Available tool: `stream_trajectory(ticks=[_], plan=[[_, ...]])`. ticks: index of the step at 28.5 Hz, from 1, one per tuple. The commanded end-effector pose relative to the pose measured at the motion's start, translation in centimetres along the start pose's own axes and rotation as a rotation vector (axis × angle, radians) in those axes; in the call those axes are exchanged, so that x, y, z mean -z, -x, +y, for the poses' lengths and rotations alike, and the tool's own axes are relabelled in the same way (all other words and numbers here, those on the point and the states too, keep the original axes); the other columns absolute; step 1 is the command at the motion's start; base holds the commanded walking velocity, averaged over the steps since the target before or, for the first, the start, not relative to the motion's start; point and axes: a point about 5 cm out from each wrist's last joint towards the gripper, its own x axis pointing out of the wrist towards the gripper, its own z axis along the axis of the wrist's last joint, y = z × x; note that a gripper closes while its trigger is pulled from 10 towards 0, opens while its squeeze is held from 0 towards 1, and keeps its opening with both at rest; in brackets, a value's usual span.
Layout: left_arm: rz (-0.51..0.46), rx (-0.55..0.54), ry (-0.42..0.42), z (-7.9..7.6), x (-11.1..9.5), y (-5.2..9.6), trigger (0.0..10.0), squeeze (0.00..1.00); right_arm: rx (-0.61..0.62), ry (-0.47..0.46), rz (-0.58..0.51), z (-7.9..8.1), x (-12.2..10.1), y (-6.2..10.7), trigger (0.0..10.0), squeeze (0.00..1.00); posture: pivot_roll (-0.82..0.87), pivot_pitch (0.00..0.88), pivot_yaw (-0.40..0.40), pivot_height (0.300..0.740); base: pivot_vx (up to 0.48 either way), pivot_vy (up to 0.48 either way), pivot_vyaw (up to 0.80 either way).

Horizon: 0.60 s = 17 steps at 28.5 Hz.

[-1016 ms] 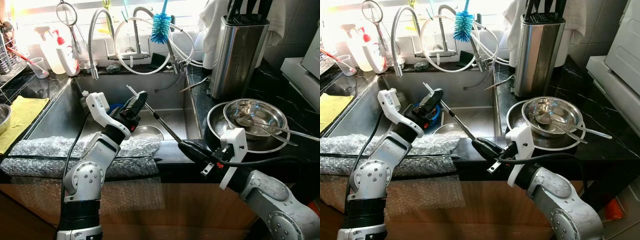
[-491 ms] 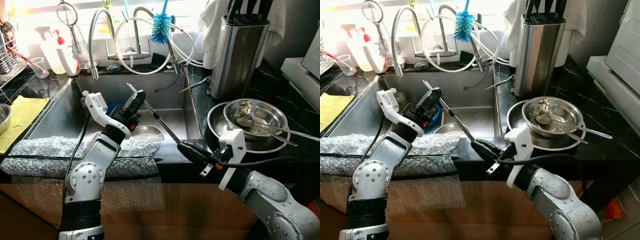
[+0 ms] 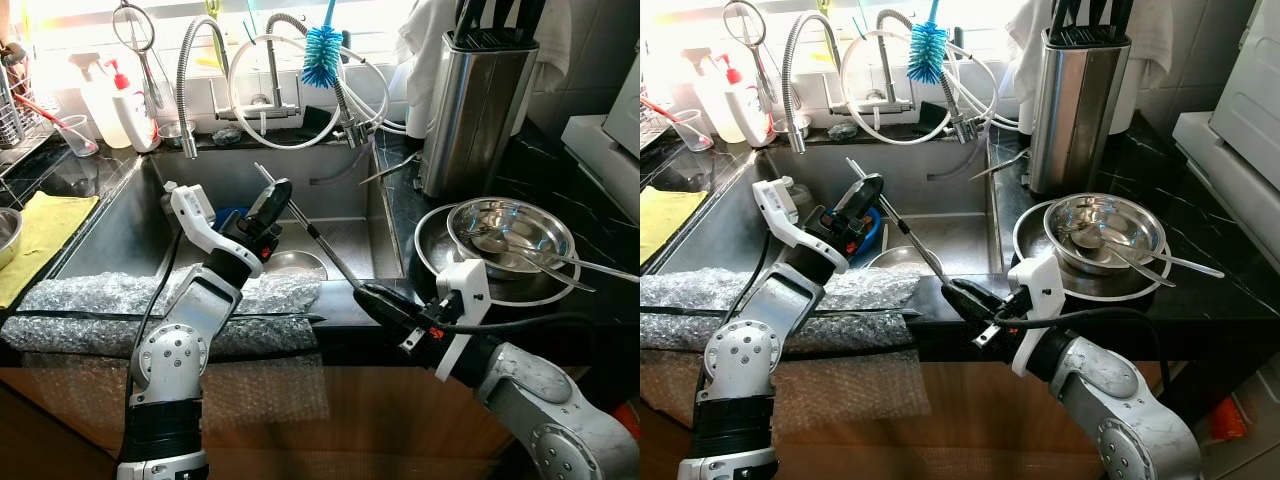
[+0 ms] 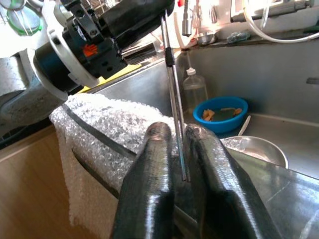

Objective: Kitchen organization

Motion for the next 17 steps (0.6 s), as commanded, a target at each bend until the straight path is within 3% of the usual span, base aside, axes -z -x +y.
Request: stream_trajectory(ticks=[1,9,11,14,17], plan=[[0.007,0.000,-0.018,-0.1,-0.2,0.0,0.0,0.00,-0.004,0.010,-0.026,0.2,-0.6,-0.2,10.0,1.00,-0.15,0.000,0.090,0.740,0.000,0.000,0.00],[-0.057,-0.079,-0.017,0.7,-1.0,-0.2,0.0,0.00,0.033,0.013,-0.053,-0.2,-1.0,-0.3,10.0,1.00,-0.15,0.000,0.091,0.740,0.000,0.000,0.00],[-0.146,-0.162,-0.005,1.4,-2.1,-0.4,0.0,0.00,0.039,0.011,-0.069,-0.3,-1.3,-0.2,10.0,1.00,-0.15,0.000,0.091,0.740,0.000,0.000,0.00],[-0.188,-0.208,0.007,1.9,-2.7,-0.5,0.0,0.00,0.042,0.011,-0.074,-0.3,-1.4,-0.2,10.0,1.00,-0.15,0.000,0.091,0.740,0.000,0.000,0.00],[-0.290,-0.341,0.044,3.2,-3.9,-0.2,0.0,0.00,0.046,0.011,-0.077,-0.3,-1.4,-0.2,10.0,1.00,-0.15,0.000,0.091,0.740,0.000,0.000,0.00]])
